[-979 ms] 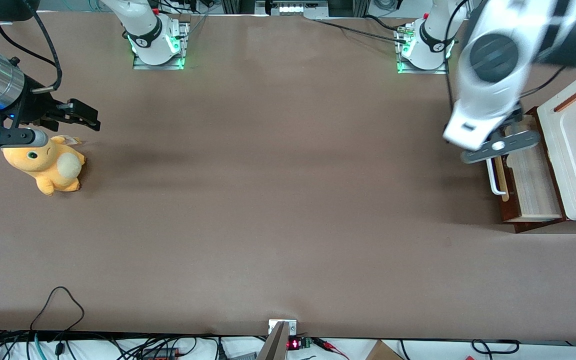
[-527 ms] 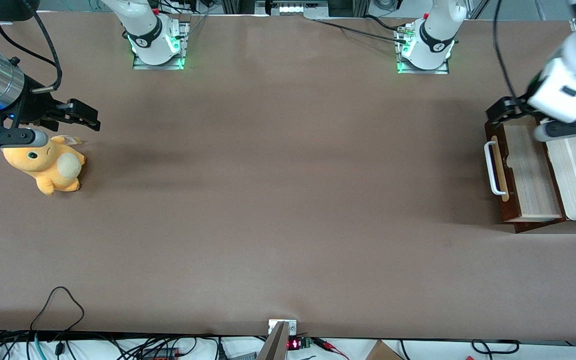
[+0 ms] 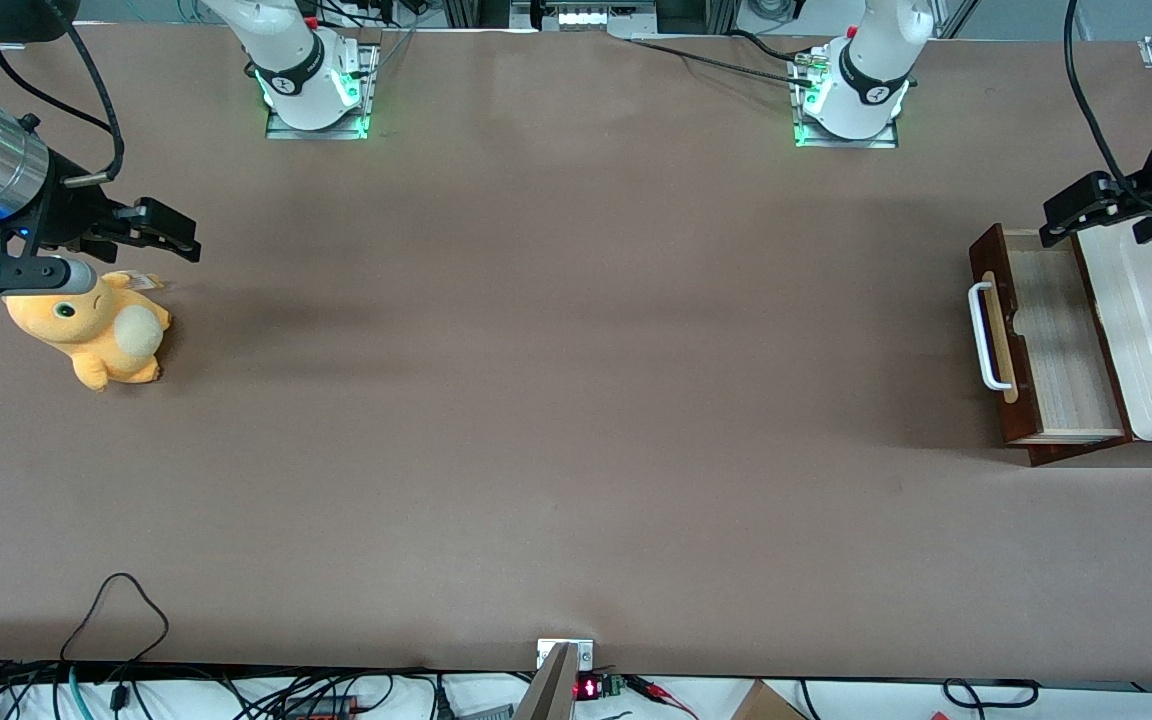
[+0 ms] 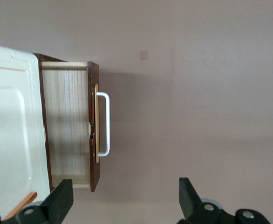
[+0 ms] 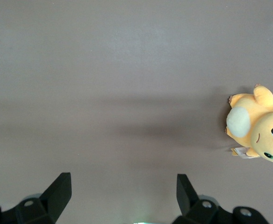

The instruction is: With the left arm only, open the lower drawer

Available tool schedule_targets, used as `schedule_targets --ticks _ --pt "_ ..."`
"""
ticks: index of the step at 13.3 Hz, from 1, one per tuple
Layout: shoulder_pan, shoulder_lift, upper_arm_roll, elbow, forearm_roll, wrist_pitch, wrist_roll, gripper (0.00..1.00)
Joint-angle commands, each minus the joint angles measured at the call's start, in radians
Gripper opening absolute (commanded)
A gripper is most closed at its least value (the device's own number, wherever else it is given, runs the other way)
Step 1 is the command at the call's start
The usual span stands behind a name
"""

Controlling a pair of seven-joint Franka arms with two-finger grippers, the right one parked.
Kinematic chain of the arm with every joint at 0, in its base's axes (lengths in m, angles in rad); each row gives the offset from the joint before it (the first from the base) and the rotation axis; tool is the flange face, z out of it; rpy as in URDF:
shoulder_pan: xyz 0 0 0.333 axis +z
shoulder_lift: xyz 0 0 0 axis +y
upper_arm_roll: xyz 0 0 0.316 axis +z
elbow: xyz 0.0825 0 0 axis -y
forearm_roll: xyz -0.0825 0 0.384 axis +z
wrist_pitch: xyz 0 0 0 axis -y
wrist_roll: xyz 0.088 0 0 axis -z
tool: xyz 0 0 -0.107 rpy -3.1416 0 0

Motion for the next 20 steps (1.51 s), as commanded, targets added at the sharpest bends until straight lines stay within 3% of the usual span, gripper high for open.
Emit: schedule_targets --ticks 1,20 --pt "-0.001 -0.005 0.017 0.006 -0.017 0.019 0.074 1.00" --pt "0.001 -0.004 0.022 0.011 -0.031 0.019 0.064 1.00"
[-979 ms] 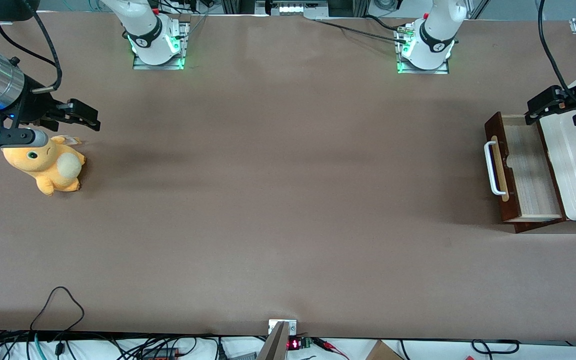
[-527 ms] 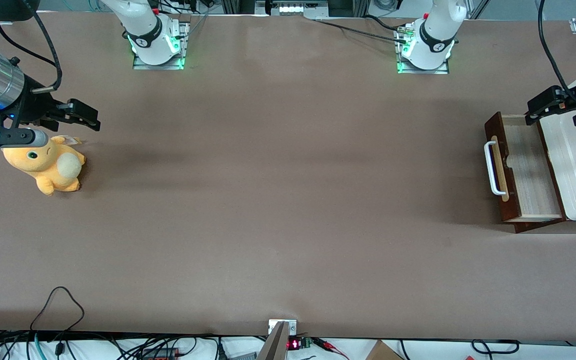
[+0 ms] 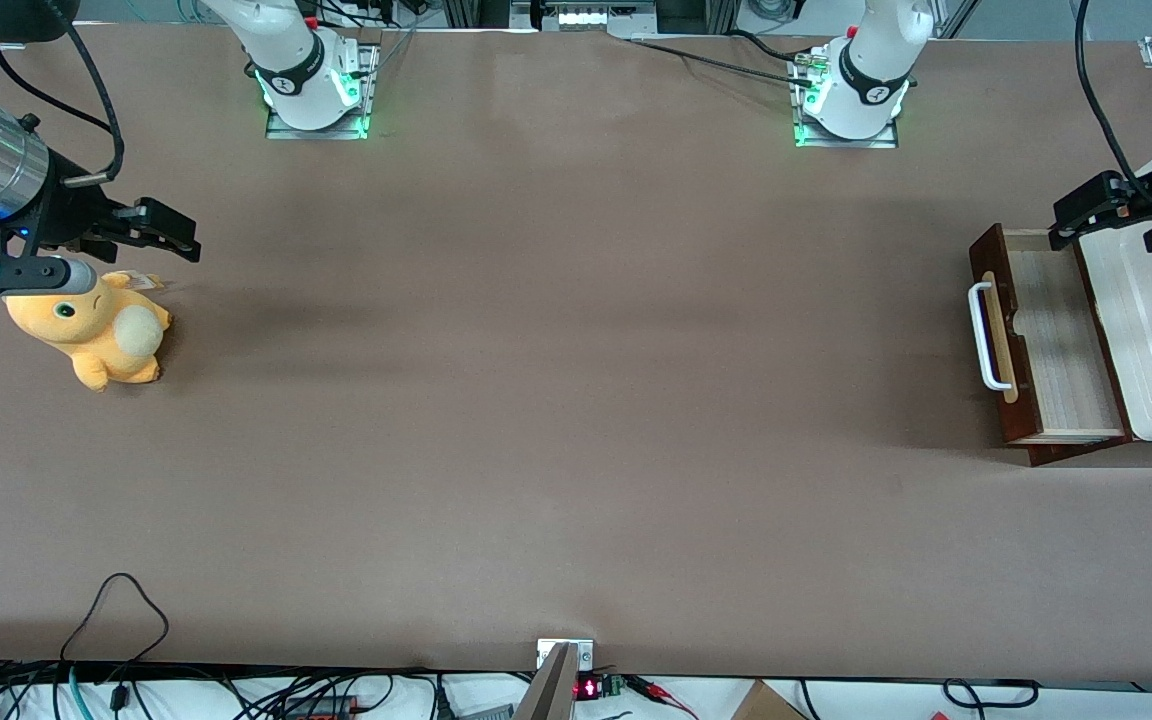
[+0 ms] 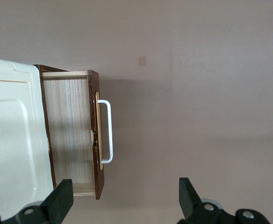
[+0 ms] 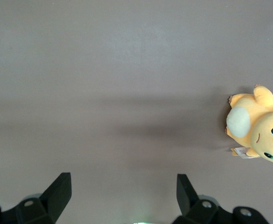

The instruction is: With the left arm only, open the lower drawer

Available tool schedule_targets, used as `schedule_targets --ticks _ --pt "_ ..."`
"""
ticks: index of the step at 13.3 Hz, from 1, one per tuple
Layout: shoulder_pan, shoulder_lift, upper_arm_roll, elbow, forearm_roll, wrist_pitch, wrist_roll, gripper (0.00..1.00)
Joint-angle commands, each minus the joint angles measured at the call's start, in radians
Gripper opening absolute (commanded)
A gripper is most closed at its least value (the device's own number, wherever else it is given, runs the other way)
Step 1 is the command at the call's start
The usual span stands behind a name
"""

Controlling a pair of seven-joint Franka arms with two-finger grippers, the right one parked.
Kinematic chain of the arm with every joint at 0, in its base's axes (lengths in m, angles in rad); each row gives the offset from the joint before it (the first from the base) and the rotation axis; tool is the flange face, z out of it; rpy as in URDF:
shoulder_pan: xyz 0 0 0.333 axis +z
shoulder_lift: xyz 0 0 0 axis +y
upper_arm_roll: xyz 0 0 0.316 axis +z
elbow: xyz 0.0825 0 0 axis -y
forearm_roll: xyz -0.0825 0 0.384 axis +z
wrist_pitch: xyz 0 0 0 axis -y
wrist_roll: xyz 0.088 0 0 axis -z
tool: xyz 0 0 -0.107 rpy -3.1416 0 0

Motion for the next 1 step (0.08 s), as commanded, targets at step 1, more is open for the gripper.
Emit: schedule_targets --ticks 1 --pt "0.000 -0.005 0.004 0.011 -0.023 -0.001 0.015 1.00"
